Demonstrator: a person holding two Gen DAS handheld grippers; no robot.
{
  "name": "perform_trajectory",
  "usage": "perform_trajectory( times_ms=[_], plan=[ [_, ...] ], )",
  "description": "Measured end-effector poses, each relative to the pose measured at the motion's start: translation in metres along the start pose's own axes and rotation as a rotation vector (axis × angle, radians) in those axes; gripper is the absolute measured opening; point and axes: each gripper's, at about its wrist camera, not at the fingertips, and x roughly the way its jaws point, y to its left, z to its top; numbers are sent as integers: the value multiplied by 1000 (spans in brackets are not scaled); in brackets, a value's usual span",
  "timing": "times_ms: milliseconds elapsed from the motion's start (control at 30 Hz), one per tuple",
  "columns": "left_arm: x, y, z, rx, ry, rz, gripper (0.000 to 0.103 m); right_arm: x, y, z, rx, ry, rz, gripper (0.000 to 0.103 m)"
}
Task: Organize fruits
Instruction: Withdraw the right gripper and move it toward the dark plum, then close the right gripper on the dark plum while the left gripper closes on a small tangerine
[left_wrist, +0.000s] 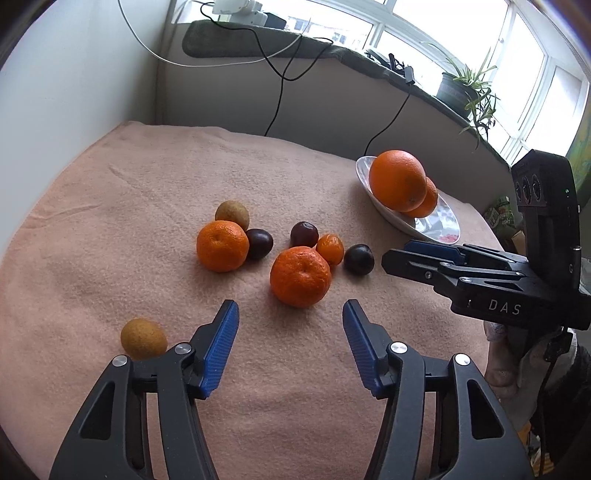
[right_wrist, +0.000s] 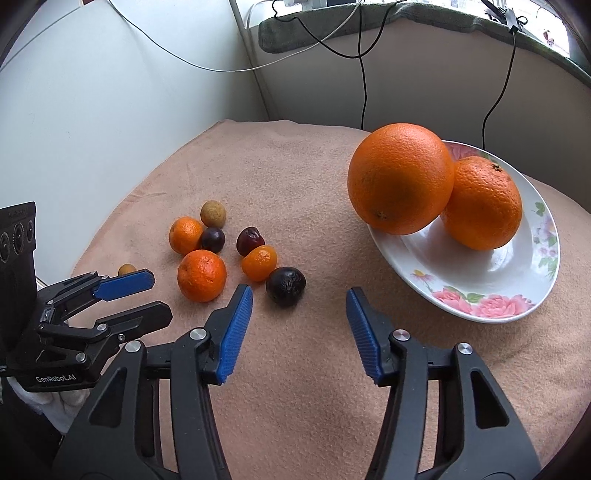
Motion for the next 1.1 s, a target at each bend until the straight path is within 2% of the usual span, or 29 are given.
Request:
perform_trajectory(
  times_ms=[100,567,833,900,1100],
  plan=[
    [6,-1,3,5,4,1,54,8,4,2,-14,11,-2,53],
    [22,3,8,-10,23,-6,51,27,12,3,-45,46,-12,42],
    [27,-2,11,16,21,-7,42,29,10,2,-55,60,-30,36],
    [27,-4,12,21,18,-9,38,28,10,2,-58,59,-34,31],
    [28,-7,12,42,6,10,37,28,11,2,-61,56,-32,29]
  ],
)
